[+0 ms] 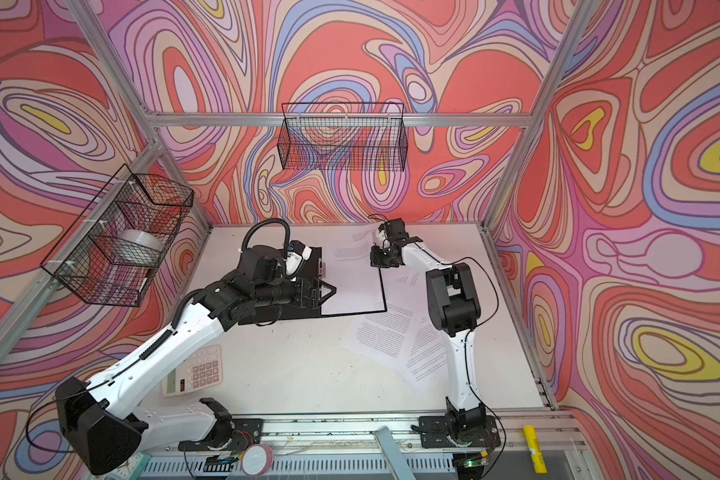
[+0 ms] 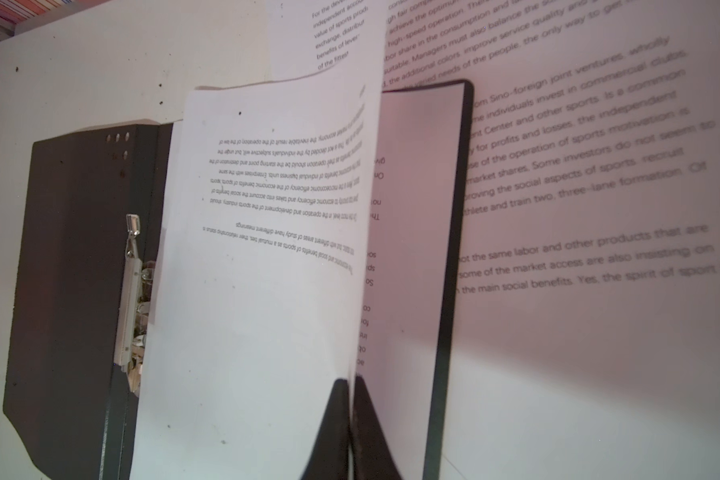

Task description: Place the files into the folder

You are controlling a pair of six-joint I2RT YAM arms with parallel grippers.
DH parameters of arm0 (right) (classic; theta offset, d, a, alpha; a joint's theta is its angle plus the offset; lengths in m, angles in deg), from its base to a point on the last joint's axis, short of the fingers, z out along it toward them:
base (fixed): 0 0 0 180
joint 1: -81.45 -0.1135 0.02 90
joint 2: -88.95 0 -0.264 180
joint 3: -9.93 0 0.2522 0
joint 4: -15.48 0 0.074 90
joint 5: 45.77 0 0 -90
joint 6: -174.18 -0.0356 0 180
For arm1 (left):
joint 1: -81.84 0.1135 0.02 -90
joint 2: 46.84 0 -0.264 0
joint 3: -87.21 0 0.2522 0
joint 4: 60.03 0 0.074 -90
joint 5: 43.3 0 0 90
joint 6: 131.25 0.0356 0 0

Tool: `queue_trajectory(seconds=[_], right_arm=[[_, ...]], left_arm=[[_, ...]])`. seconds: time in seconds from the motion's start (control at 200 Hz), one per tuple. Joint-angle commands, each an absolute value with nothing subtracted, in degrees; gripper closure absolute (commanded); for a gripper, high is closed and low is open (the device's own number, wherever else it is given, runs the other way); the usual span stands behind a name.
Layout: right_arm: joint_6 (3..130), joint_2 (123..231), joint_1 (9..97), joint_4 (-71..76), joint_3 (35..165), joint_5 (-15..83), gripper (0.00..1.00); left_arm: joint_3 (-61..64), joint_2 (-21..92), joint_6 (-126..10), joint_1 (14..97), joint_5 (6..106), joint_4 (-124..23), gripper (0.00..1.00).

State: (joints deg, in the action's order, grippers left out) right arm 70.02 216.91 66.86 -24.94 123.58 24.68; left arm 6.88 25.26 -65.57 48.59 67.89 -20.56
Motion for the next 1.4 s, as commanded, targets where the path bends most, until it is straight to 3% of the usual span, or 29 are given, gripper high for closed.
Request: queue_trajectory(seconds=[0.0,1.397], right_arm=[[71.2,217.6,66.8,-25.3,123.5,23.3,1.00],[71.8,218.9,66.9,-25.4,122.7,21.0,1.00]], left_arm=[[7.5,25.6,-66.3,49.1,69.2,-21.9,0.00],[7.9,27.1,-68.0,51.1,72.7,-23.3,0.00]])
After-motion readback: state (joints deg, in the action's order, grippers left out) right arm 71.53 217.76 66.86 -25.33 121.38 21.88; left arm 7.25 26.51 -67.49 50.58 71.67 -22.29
